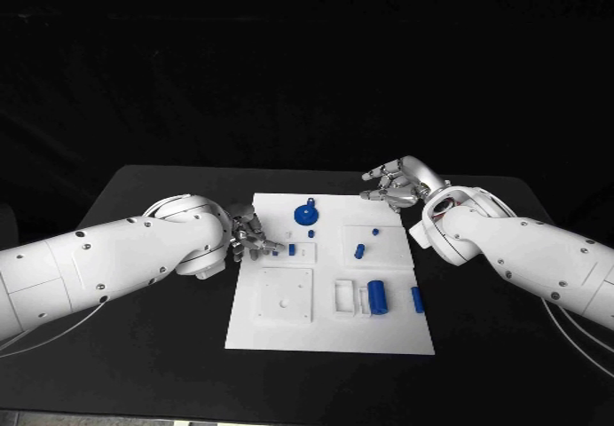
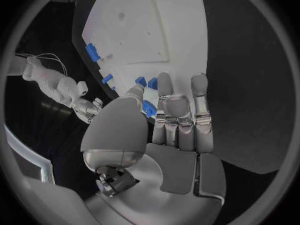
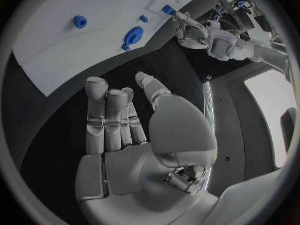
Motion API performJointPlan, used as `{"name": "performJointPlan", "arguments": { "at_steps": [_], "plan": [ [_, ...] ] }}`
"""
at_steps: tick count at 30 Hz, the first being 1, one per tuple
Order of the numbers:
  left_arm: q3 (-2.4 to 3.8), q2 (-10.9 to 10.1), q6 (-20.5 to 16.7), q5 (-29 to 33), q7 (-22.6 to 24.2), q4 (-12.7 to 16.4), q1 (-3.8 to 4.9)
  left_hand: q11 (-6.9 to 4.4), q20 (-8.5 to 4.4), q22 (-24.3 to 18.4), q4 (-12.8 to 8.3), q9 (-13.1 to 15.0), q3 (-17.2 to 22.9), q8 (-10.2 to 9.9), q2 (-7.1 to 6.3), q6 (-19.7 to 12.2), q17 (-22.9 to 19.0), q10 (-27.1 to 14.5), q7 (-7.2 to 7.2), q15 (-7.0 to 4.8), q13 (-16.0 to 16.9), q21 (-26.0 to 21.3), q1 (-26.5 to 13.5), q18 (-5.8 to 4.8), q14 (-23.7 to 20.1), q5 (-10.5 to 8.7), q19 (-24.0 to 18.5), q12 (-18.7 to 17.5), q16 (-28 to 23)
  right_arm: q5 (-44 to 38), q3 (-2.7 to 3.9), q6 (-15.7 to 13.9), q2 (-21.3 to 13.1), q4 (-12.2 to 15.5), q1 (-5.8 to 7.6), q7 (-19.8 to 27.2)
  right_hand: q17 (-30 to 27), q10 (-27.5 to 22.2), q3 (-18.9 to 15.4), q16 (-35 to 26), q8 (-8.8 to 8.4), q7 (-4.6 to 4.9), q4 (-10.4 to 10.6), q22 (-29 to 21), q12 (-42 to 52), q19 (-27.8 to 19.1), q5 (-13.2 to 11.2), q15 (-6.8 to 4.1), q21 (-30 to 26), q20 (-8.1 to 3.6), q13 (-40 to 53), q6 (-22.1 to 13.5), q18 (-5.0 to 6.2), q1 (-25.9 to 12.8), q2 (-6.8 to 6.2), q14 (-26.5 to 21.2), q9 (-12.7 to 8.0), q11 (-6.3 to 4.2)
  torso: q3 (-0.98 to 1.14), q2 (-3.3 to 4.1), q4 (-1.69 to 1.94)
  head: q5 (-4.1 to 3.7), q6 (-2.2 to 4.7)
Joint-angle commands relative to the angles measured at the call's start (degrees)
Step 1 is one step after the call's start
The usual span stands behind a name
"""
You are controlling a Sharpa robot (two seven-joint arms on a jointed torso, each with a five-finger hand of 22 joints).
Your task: Assemble the parts on the task board
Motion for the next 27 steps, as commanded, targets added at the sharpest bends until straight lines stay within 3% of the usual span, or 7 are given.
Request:
{"name": "performJointPlan", "arguments": {
  "at_steps": [1,13,24,27],
  "plan": [
    [0.01,0.5,3.0,-1.1,-0.7,-0.3,0.11,-0.09,0.00,1.1,-0.4,-0.1,0.0,-0.1,0.35,-0.3,-0.1,2.8,0.07,-0.02,0.1,0.2,0.6,-0.41,-0.3,0.03,-0.4,-0.3,0.2,-0.1,0.03,0.3,0.1,0.0,-0.04,0.4,0.0,0.3,0.3,-0.3,-0.34,0.04,0.2,3.3,0.0,2.0,0.1,-0.24,-0.2,-0.07,-0.1,-0.4,0.91,-0.4,-0.05,0.2,0.0,-0.26,0.01,0.00,-0.03,0.00,0.01],
    [-0.04,2.0,3.8,-1.4,-0.7,-1.9,0.10,0.03,0.06,1.1,-0.6,-0.6,-0.1,-0.2,0.59,-0.8,-0.2,2.8,0.25,0.06,0.1,0.2,0.6,-0.41,-0.4,-0.07,-0.5,-0.6,0.1,-0.1,0.03,0.3,0.1,0.1,-0.05,0.5,0.0,0.3,0.3,-0.3,-0.34,0.05,0.2,3.3,0.0,2.0,0.1,-0.23,-0.3,-0.06,-0.1,-0.4,0.91,-0.4,-0.05,0.2,0.0,-0.26,0.02,0.04,-0.05,-0.13,0.04],
    [-0.13,3.1,3.8,-1.6,-0.6,-3.4,0.07,0.04,0.08,1.1,-6.2,-2.1,-2.6,-0.2,6.44,-1.7,-0.4,2.8,0.26,0.05,0.4,0.2,3.5,-0.41,-0.5,0.50,-0.5,-0.9,0.2,-0.1,0.03,0.3,0.2,0.1,-0.06,0.5,0.0,0.3,0.3,-0.4,-0.33,0.05,0.1,3.3,0.0,2.0,0.1,-0.23,-0.4,-0.06,-0.1,-0.4,0.93,-0.4,-0.04,0.2,0.0,-0.25,0.02,0.04,-0.01,-0.27,-0.02],
    [-0.21,3.3,4.2,-1.6,-0.5,-3.6,0.06,0.03,0.09,1.1,-7.5,-2.4,-2.9,-0.2,7.25,-1.9,-0.4,2.8,0.26,0.05,0.4,0.1,4.9,-0.38,-0.5,0.98,-0.6,-1.0,0.1,-0.1,0.03,0.3,0.2,0.2,-0.06,0.5,0.0,0.3,0.3,-0.4,-0.33,0.05,0.1,3.3,0.0,2.0,0.1,-0.23,-0.4,-0.06,-0.1,-0.4,0.93,-0.4,-0.04,0.2,0.0,-0.25,-0.01,0.07,-0.03,-0.32,-0.06]
  ]
}}
